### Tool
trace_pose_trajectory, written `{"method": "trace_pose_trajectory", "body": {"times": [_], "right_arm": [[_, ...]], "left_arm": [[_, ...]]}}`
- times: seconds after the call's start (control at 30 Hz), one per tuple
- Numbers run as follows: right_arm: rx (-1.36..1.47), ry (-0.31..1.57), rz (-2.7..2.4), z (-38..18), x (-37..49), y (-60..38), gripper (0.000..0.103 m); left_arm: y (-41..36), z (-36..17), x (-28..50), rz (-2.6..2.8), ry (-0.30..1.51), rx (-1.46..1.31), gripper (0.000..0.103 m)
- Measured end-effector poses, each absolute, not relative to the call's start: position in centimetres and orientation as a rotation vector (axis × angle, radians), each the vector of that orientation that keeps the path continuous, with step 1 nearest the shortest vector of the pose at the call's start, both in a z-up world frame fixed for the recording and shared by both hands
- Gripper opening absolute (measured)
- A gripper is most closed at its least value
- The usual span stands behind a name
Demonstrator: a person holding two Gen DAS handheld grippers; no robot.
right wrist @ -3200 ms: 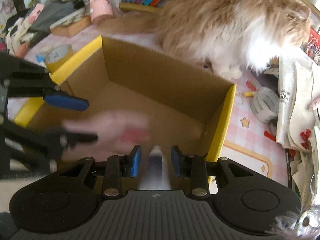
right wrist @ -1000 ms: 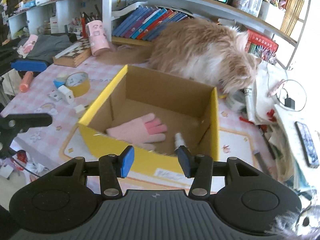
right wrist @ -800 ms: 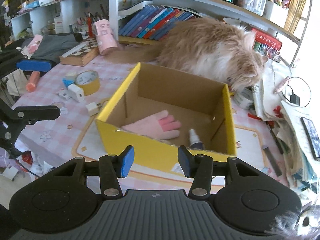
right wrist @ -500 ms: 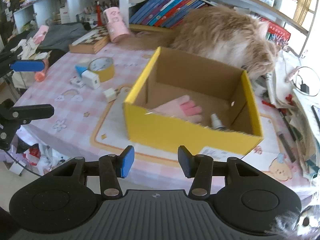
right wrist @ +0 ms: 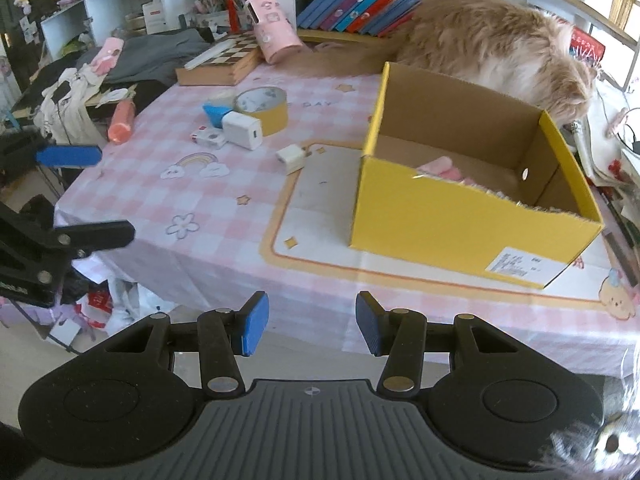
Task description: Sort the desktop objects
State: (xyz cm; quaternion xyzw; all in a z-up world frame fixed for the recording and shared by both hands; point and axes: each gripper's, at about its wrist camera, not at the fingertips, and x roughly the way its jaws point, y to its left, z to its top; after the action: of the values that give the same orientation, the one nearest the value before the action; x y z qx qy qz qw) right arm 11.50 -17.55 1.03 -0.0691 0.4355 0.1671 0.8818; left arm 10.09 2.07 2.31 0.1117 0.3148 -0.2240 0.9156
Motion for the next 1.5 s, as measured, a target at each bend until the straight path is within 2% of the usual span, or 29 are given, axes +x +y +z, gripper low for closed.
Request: {"method": "trace_pose_trajectory", "body": {"times": [0.57,1.07,1.5], "right_arm": [[-0.157,0.893,0.367,-0.2,9.7,-13.7,0.046],[-0.068,0.94,0.38,-2.4,10.4,-11.7,0.046],[-0.038,0.931,0.359,-2.3,10.8,-11.8,0.047]], "left_arm": [[4.4,-1.0,8.7,-0.371,0.692,0.122,0.096],[6.1,-0.9,9.3,-0.27,0.67,0.108,0.096],[8.6,-1.6,9.2,-0.099,0.702,-0.098,0.096]]}}
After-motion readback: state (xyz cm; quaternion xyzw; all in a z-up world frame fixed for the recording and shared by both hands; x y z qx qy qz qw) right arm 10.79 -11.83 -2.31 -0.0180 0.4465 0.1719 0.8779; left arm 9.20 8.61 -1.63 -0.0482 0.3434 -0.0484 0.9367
